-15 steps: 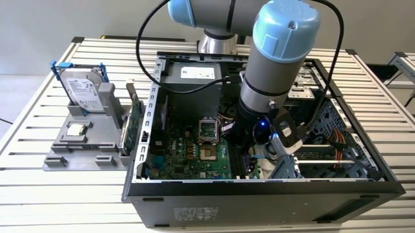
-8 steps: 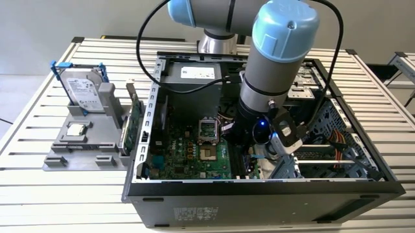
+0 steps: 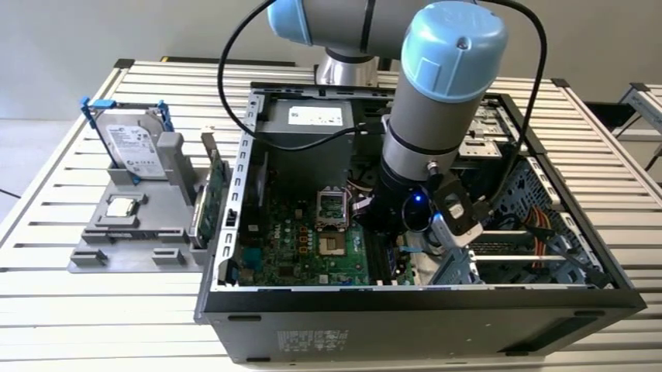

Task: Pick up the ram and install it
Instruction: 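Insert the ram into the slot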

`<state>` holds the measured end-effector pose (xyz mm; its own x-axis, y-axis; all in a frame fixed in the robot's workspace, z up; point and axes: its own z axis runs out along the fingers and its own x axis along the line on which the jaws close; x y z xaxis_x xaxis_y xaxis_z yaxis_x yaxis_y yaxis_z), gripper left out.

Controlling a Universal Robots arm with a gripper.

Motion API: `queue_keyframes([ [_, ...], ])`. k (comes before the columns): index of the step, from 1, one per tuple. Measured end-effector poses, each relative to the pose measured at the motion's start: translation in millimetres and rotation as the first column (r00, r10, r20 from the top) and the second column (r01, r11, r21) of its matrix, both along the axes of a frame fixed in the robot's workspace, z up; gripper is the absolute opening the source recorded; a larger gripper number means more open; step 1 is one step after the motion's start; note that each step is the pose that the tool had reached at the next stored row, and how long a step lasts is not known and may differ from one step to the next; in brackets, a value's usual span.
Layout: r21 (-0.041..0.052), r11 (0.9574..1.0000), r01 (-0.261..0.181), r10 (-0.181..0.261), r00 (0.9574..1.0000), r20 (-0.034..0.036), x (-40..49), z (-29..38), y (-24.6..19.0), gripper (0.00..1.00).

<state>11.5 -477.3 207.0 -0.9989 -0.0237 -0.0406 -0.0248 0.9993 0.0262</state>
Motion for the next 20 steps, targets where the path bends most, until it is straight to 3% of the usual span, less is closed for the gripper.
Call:
queue_keyframes([
  [10, 0.0004, 1.0, 0.0, 0.0, 1.0, 0.0001, 0.0, -0.9, 0.0, 0.0],
  [11, 0.0025, 1.0, 0.0, 0.0, 1.0, 0.0005, 0.1, -1.6, 0.4, 1.0],
  [20, 0.0009, 1.0, 0.0, 0.0, 1.0, 0.0002, 0.0, 1.7, 0.1, 1.0],
])
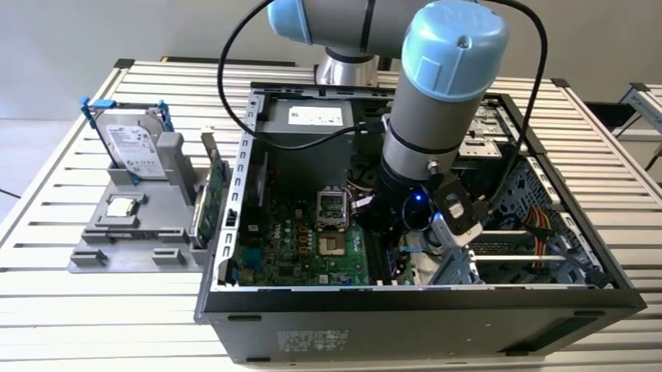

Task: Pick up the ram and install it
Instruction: 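Insert the ram into the slot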

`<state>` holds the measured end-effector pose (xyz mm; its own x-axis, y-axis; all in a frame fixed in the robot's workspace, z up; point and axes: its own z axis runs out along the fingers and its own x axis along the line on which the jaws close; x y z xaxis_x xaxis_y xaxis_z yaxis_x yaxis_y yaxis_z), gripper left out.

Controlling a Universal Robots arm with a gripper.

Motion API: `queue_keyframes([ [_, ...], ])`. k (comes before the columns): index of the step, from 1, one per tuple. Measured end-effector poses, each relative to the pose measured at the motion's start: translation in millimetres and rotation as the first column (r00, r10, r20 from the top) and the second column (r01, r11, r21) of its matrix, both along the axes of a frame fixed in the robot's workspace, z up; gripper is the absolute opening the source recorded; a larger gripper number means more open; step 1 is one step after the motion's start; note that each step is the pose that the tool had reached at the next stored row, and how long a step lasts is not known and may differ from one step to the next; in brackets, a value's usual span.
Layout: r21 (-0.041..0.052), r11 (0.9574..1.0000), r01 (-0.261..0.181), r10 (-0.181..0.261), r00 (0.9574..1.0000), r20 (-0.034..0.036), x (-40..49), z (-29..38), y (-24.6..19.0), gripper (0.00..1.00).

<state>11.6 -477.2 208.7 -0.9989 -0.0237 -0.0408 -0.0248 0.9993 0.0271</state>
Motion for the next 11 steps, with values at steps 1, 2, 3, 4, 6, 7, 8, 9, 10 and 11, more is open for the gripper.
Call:
queue_keyframes([
  [1, -0.0002, 1.0, 0.0, 0.0, 1.0, 0.0, 0.0, 2.6, 0.0, 1.0],
  [2, -0.0004, 1.0, 0.0, 0.0, 1.0, 0.0, 0.0, 5.3, 0.0, 1.0],
  [3, -0.0003, 1.0, 0.0, 0.0, 1.0, 0.0, 0.0, 6.9, 0.0, 1.0],
  [4, -0.0004, 1.0, 0.0, 0.0, 1.0, -0.0001, 0.0, 8.4, 0.0, 1.0],
  [6, -0.0003, 1.0, 0.0, 0.0, 1.0, -0.0001, 0.0, 12.7, 0.0, 1.0],
  [7, 0.0001, 1.0, 0.0, 0.0, 1.0, 0.0, 0.0, 15.6, 0.0, 1.0],
  [8, 0.0003, 1.0, 0.0, 0.0, 1.0, -0.0001, 0.0, 18.6, 0.0, 1.0],
  [9, 0.0005, 1.0, 0.0, 0.0, 1.0, -0.0001, 0.0, 21.9, 0.0, 1.0],
  [10, 0.0005, 1.0, 0.0, 0.0, 1.0, -0.0001, 0.0, 24.7, 0.0, 1.0],
  [11, 0.0006, 1.0, 0.0, 0.0, 1.0, 0.0, 0.0, 26.8, 0.0, 1.0],
])
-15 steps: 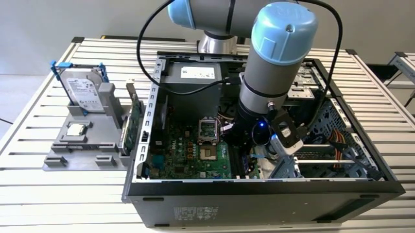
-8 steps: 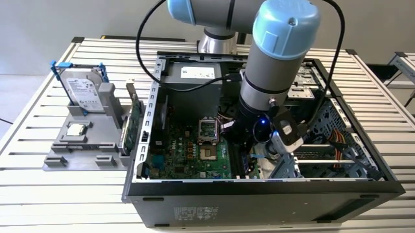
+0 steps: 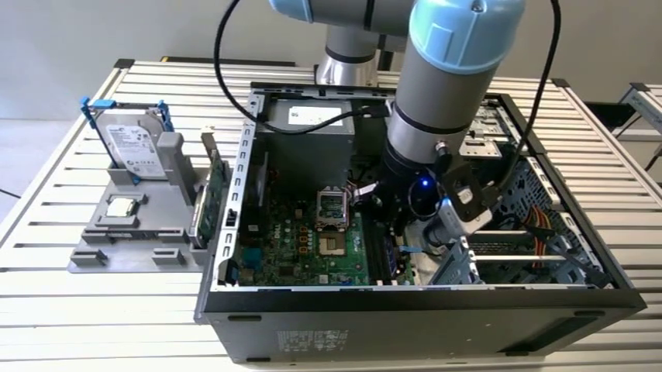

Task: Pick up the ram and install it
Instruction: 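Insert the ram into the slot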

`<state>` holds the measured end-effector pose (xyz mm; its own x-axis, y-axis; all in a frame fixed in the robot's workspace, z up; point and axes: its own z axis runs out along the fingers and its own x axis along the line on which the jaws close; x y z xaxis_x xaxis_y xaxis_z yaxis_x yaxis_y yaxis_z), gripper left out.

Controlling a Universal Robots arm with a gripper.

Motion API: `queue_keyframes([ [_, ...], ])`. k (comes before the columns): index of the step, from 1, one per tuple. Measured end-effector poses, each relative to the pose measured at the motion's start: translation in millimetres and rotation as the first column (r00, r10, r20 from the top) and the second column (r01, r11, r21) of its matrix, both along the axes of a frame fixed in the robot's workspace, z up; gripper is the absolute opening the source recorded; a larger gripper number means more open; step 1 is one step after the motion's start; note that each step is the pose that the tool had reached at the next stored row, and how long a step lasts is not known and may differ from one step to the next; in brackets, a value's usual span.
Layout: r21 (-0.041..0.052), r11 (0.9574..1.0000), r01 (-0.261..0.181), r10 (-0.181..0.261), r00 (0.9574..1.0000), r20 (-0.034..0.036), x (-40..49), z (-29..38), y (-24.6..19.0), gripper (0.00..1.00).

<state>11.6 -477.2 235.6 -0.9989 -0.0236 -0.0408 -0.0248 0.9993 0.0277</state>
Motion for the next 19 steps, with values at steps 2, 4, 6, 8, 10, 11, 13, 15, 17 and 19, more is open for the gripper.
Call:
queue_keyframes([
  [2, 0.0006, 1.0, 0.0, 0.0, 1.0, 0.0001, 0.0, 4.0, 0.0, 1.0],
  [4, 0.0025, 1.0, 0.001, -0.001, 1.0, 0.0, -0.1, 7.6, 0.0, 1.0],
  [6, 0.0044, 1.0, 0.001, -0.001, 1.0, 0.0, -0.2, 11.8, 0.0, 1.0],
  [8, 0.0057, 1.0, 0.001, -0.001, 1.0, 0.0, -0.3, 13.2, 0.0, 1.0],
  [10, 0.0058, 1.0, 0.001, -0.001, 1.0, 0.0, -0.3, 13.2, 0.0, 1.0],
  [11, 0.0058, 1.0, 0.001, -0.001, 1.0, 0.0, -0.3, 13.2, 0.0, 1.0],
  [13, 0.0057, 1.0, 0.001, -0.001, 1.0, 0.0, -0.3, 13.2, 0.0, 1.0],
  [15, 0.0057, 1.0, 0.001, -0.001, 1.0, 0.0, -0.3, 13.2, 0.0, 1.0],
  [17, 0.0057, 1.0, 0.001, -0.001, 1.0, 0.0001, -0.3, 13.2, 0.0, 0.0],
  [19, 0.0056, 1.0, 0.001, -0.001, 1.0, 0.0002, -0.3, 13.2, 0.0, 0.0],
])
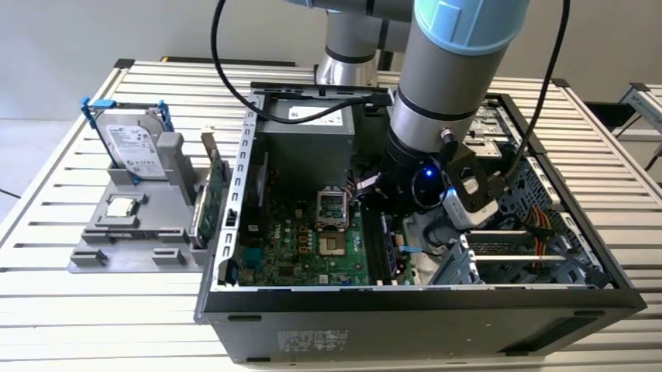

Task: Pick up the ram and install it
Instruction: 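Insert the ram into the slot, then press down the ram until it locks into place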

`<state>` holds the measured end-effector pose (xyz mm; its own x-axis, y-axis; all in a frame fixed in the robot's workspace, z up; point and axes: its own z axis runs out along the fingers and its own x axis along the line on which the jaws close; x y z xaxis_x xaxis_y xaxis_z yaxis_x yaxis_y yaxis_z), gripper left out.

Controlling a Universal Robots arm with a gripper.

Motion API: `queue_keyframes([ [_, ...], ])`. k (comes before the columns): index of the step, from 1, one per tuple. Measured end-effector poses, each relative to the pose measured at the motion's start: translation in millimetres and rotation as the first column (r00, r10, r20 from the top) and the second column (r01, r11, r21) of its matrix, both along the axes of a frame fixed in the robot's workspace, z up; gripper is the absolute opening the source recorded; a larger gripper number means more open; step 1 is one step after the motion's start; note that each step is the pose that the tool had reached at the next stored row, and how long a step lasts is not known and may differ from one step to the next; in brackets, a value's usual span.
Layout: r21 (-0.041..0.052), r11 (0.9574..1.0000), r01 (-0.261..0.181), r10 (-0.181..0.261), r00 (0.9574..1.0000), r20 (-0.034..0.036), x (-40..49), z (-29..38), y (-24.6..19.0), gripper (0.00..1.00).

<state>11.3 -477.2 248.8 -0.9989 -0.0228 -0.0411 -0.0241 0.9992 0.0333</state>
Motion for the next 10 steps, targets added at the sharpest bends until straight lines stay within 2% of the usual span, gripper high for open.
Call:
queue_keyframes([
  [10, 0.0, 1.0, 0.0, 0.0, 1.0, 0.0002, 0.0, 0.0, 0.0, 0.0],
])
